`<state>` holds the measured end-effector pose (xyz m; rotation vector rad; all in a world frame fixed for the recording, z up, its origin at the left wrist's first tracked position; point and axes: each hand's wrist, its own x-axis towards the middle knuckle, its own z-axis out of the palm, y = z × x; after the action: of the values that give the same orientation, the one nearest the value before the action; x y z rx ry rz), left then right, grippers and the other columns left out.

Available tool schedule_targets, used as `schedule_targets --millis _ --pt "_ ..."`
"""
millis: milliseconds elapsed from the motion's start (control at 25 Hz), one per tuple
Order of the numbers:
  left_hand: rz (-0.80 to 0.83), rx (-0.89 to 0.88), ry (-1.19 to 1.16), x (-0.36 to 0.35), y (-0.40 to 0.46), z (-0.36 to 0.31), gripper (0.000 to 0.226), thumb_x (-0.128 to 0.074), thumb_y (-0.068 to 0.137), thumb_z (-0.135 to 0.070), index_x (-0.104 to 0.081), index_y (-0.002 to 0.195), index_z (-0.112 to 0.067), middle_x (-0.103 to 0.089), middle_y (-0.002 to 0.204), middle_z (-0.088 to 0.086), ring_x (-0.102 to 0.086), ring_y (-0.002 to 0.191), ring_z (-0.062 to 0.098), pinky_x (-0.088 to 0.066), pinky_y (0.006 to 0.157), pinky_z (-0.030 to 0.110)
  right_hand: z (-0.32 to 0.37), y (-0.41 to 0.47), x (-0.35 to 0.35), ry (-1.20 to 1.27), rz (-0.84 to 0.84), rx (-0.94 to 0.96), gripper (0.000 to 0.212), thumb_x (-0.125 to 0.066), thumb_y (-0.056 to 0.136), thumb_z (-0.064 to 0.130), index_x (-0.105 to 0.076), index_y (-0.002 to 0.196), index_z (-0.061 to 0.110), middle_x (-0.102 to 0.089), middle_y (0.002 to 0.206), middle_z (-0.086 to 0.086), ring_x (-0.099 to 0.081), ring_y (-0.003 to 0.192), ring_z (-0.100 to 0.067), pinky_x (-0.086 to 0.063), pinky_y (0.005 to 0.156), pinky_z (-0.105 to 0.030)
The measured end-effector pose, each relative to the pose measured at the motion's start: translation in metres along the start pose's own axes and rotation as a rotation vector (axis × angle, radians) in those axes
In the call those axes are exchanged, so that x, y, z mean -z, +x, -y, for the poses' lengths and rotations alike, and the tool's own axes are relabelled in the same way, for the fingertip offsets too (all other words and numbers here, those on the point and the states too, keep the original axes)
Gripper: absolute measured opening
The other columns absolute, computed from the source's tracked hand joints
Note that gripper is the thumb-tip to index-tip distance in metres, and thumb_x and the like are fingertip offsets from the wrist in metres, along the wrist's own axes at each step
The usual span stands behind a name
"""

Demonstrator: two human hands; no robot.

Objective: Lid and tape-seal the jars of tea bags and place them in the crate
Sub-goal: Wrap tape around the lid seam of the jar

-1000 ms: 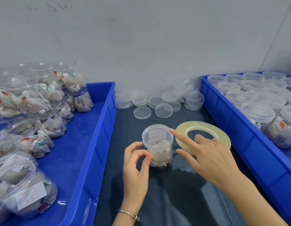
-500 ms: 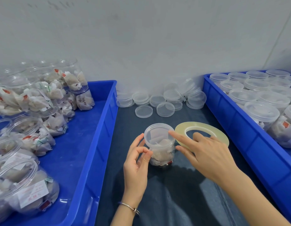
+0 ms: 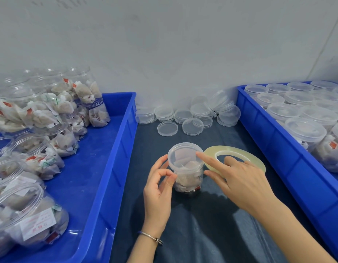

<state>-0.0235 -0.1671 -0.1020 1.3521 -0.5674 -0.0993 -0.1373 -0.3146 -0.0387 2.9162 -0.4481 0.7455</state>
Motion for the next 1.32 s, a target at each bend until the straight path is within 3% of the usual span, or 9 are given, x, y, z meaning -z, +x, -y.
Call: schedule_targets --millis 400,520,760,880,960,1040,1120,1200,1320 --pt "0.004 -0.048 0.016 -0.001 0.013 0.007 0.010 -0.060 0.087 0.004 -0.056 0.082 -0.003 -0.060 0.126 -0.001 -0.061 0.110 0.006 -0.047 0.080 0.012 0.007 0.006 -0.010 0.066 0.015 -0.044 0.037 -0.054 0.084 0.041 -0.066 0.119 0.034 -0.044 0.052 0.000 -0.042 0.034 -0.023 -0.011 0.040 -0.022" --pt "-0.017 -0.014 -0.076 0.003 0.020 0.008 0.033 -0.066 0.081 0.009 -0.044 0.091 -0.013 -0.066 0.115 -0.001 -0.064 0.108 0.013 -0.051 0.077 0.020 0.008 0.007 -0.012 0.092 0.016 -0.057 0.035 -0.061 0.082 0.038 -0.068 0.116 0.033 -0.049 0.053 -0.003 -0.044 0.035 -0.024 -0.016 0.040 -0.022" --pt "0.130 -0.143 0.113 0.015 0.037 0.001 0.040 -0.063 0.082 0.008 -0.067 0.109 -0.019 -0.059 0.112 0.005 -0.062 0.096 0.006 -0.051 0.084 0.020 0.009 0.009 -0.011 0.097 0.020 -0.062 0.036 -0.061 0.085 0.039 -0.064 0.121 0.036 -0.055 0.059 -0.003 -0.048 0.040 -0.024 -0.003 0.041 -0.017" --pt "0.303 -0.071 0.130 0.018 0.040 -0.003 0.027 -0.072 0.083 -0.012 -0.065 0.108 -0.018 -0.056 0.123 0.003 -0.055 0.115 0.003 -0.045 0.094 0.020 0.006 0.010 -0.014 0.033 0.055 -0.085 0.043 -0.033 0.094 0.054 -0.032 0.137 0.056 -0.058 0.079 0.003 -0.057 0.063 -0.020 -0.013 0.040 -0.022" --pt "0.359 0.018 0.222 0.004 0.031 -0.006 0.056 -0.083 0.063 -0.039 -0.048 0.105 -0.032 -0.051 0.129 -0.006 -0.051 0.119 0.003 -0.042 0.095 0.017 0.003 0.007 -0.019 0.019 0.148 -0.088 0.046 -0.011 0.092 0.061 -0.005 0.137 0.064 -0.056 0.093 0.009 -0.058 0.080 -0.014 -0.026 0.045 -0.024" --pt "0.217 0.037 0.307 -0.013 0.028 -0.008 0.067 -0.086 0.049 -0.049 -0.038 0.095 -0.038 -0.052 0.124 -0.012 -0.053 0.114 0.002 -0.045 0.089 0.017 0.000 0.008 -0.015 0.039 0.199 -0.077 0.050 -0.010 0.090 0.065 0.002 0.139 0.061 -0.059 0.104 0.012 -0.060 0.091 -0.013 -0.040 0.059 -0.025" --pt "0.174 0.003 0.346 -0.019 0.032 -0.008 0.069 -0.087 0.047 -0.050 -0.037 0.092 -0.036 -0.051 0.123 -0.020 -0.054 0.113 0.002 -0.049 0.089 0.025 -0.010 0.010 -0.007 0.011 0.221 -0.092 0.063 -0.014 0.087 0.070 -0.002 0.145 0.047 -0.064 0.106 0.012 -0.061 0.094 -0.013 -0.041 0.080 -0.030" --pt "0.203 -0.005 0.343 -0.017 0.038 -0.007 0.070 -0.086 0.045 -0.050 -0.038 0.092 -0.032 -0.047 0.123 -0.028 -0.054 0.114 0.003 -0.051 0.090 0.033 -0.025 0.012 0.005 -0.101 0.294 -0.110 0.074 -0.014 0.082 0.074 -0.024 0.142 0.032 -0.065 0.096 0.012 -0.059 0.087 -0.011 -0.031 0.092 -0.033" --pt "0.214 0.002 0.321 -0.013 0.041 -0.006 0.070 -0.087 0.043 -0.047 -0.040 0.092 -0.029 -0.047 0.123 -0.029 -0.055 0.114 0.004 -0.052 0.091 0.038 -0.040 0.013 0.025 -0.046 0.467 -0.078 0.060 -0.016 0.076 0.072 -0.053 0.101 0.032 -0.059 0.091 0.017 -0.052 0.081 -0.001 -0.022 0.100 -0.035"
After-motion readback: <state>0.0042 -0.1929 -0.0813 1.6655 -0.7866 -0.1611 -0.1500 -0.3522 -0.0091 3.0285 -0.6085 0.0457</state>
